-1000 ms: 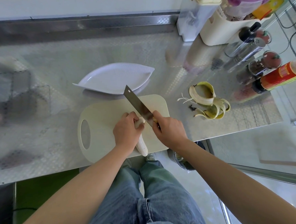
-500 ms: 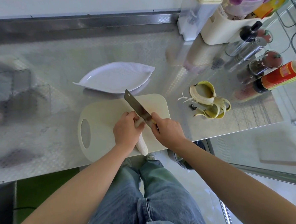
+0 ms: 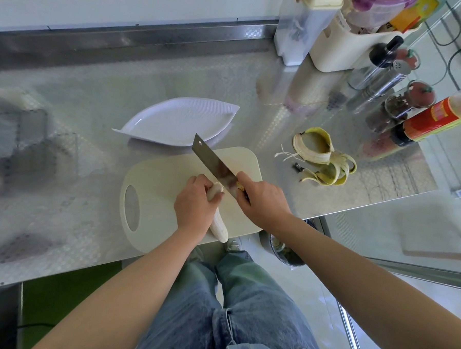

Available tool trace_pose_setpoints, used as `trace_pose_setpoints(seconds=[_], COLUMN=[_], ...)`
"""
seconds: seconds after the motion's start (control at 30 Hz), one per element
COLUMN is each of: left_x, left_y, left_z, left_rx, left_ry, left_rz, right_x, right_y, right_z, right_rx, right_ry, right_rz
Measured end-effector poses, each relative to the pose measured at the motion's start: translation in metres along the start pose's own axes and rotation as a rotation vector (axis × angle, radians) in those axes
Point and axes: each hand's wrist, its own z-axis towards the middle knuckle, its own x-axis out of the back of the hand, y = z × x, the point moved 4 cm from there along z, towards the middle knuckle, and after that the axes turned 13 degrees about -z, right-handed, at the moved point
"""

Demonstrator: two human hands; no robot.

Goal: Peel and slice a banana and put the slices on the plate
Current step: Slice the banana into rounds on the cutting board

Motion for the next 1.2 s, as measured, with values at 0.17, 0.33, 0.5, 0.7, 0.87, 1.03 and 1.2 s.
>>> trace_pose_setpoints(seconds=[0.17, 0.33, 0.5, 0.7, 0.87, 1.03, 1.2], left_x=[0.001, 0.001, 0.001, 0.003, 0.004, 0.002, 0.003], left_y=[0.0, 0.001, 0.001, -0.002, -0.002, -0.005, -0.003], left_z=[0.0, 0.0, 0.0, -0.005, -0.01, -0.011, -0.009], left_rx=[0.007, 0.016, 0.024, 0.021, 0.014, 0.023, 0.003], left_ry=[-0.001, -0.001, -0.007, -0.002, 0.012, 0.02, 0.015], left_rz=[-0.011, -0.018, -0.021, -0.018, -0.049, -0.077, -0.067], right_x=[-0.002, -0.002, -0.015, -0.025, -0.012, -0.003, -0.007], right_y=[0.0, -0.001, -0.003, -0.002, -0.001, -0.001, -0.002], right_z=[-0.003, -0.004, 0.0, -0.001, -0.003, -0.001, 0.0], right_rx=[0.002, 0.002, 0.009, -0.017, -0.006, 0.032, 0.035], right_ry=[-0.03, -0.029, -0.068, -0.067, 0.005, 0.01, -0.009], right_rz=[0.017, 0.021, -0.012, 0.008, 0.023, 0.001, 0.023])
